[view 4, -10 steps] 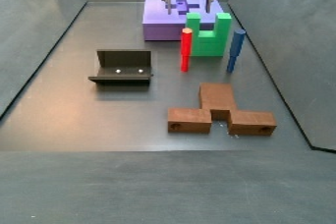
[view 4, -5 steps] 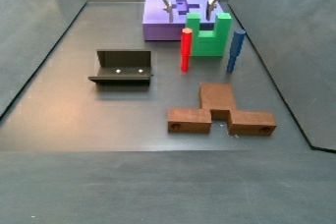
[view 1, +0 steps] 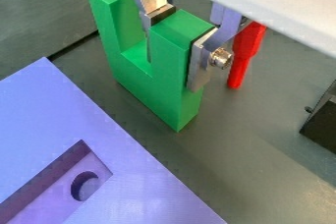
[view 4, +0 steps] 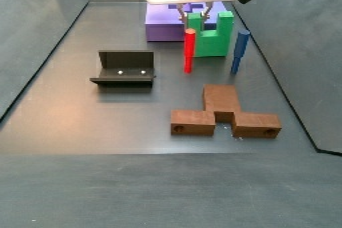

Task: Pick up the green object. Move up. Move to above the board. Insert the green object.
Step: Pick up the green object.

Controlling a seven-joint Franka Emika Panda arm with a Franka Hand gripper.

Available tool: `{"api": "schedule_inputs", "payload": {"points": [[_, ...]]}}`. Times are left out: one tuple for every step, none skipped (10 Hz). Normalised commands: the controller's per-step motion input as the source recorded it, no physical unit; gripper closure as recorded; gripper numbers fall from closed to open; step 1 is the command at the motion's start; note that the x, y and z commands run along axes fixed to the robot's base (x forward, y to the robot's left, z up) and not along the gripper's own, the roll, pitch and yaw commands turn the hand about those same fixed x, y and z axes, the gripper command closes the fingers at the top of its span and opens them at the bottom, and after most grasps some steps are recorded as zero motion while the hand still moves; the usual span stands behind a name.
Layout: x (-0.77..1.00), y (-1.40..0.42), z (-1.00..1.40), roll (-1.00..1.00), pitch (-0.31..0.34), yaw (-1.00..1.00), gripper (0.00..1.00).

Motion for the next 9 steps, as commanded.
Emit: {"api": "schedule_inputs", "payload": {"points": [[0.00, 0.00, 0.00, 0.00, 0.000, 0.00, 1.00], [0.00, 0.00, 0.00, 0.00, 0.000, 0.00, 1.00], [0.00, 0.00, 0.00, 0.00, 0.000, 0.00, 1.00], [0.00, 0.00, 0.00, 0.00, 0.000, 0.00, 1.00], [0.00, 0.00, 0.00, 0.00, 0.000, 0.00, 1.00], [0.00, 0.00, 0.00, 0.00, 0.000, 0.00, 1.00], [0.00, 0.00, 0.00, 0.00, 0.000, 0.00, 1.00], [0.00, 0.00, 0.00, 0.00, 0.000, 0.00, 1.00], [0.00, 0.00, 0.00, 0.00, 0.000, 0.00, 1.00]]}}
